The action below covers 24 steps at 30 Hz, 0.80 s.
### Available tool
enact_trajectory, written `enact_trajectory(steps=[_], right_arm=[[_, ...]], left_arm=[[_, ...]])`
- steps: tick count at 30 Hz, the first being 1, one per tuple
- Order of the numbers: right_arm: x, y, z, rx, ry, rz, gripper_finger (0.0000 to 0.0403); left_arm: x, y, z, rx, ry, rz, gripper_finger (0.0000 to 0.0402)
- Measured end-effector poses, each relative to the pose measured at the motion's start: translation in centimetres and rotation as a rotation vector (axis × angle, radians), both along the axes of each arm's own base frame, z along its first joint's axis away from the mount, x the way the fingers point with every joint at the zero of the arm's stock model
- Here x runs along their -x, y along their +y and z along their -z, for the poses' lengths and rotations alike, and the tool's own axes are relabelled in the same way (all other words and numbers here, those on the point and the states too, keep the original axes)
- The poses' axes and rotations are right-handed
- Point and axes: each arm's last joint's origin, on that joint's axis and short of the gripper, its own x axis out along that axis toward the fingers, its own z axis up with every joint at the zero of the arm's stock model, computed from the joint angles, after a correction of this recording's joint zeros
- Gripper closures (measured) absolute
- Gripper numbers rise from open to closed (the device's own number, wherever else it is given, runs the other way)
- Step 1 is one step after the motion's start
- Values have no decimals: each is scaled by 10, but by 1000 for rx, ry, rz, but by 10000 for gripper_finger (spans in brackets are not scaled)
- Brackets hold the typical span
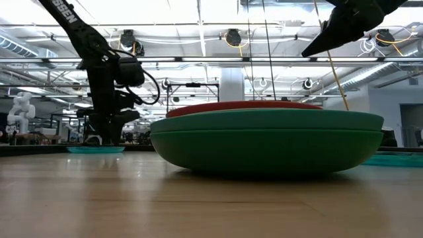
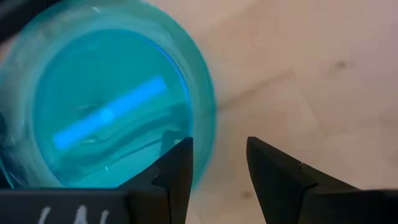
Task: Stack plastic plates
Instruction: Stack the left transparent blue plate on the orange plate
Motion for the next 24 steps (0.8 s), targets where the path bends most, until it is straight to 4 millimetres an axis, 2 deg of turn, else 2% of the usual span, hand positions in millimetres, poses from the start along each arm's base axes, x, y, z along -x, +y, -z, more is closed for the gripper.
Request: enact_trajectory(steps=[8,11,24], right_arm=[[0,0,0,-1,0,0,305],[0,0,0,-1,0,0,305],[0,0,0,-5,0,-2,305]], left_arm=[[17,21,-1,-38,24,-3,245],[18,25,-2,-65,20,17,245],[7,16,-2,-52,17,130,245]])
